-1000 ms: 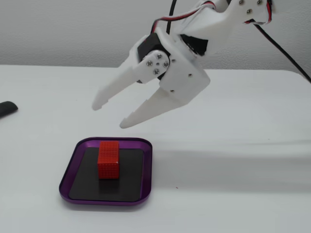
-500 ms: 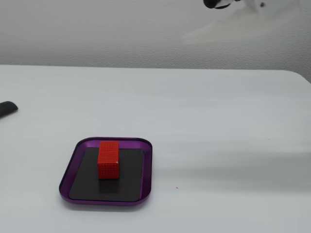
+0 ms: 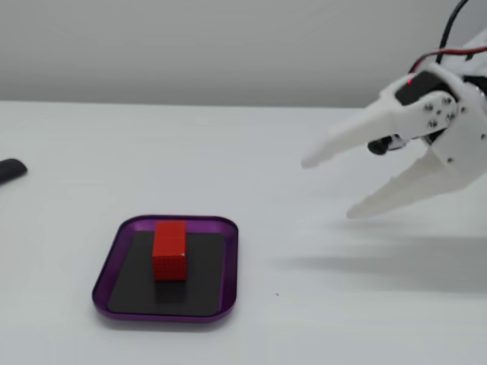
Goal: Pick up the cube and place it in the box.
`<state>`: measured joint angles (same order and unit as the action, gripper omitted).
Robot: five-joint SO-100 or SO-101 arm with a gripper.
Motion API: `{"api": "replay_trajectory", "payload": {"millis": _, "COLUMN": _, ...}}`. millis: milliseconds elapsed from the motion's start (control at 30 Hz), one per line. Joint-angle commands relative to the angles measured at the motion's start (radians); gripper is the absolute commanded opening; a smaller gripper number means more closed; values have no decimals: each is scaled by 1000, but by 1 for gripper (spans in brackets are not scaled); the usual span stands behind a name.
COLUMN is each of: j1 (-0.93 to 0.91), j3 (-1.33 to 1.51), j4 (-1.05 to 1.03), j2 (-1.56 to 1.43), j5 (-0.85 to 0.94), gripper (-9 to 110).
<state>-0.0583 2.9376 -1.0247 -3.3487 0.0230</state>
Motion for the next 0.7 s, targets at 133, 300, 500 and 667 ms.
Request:
{"api": "replay_trajectory", "payload": {"millis": 133, "j1": 9, "j3": 89, "j4": -129, "j2": -109, "j5": -130, "gripper": 24}}
{"api": "replay_trajectory", "payload": {"millis": 300, "j1": 8, "j3": 133, "j4": -201, "j2": -109, "j5": -132, "gripper": 23}}
{"api": "replay_trajectory", "payload": {"millis": 500, "j1": 9, "j3": 133, "j4": -204, "j2": -109, "j5": -126, "gripper": -2}}
{"api": "replay_trajectory", "payload": {"millis": 667, "j1": 9, "j3": 133, "j4": -206, "j2": -109, "j5": -130, "gripper": -1}}
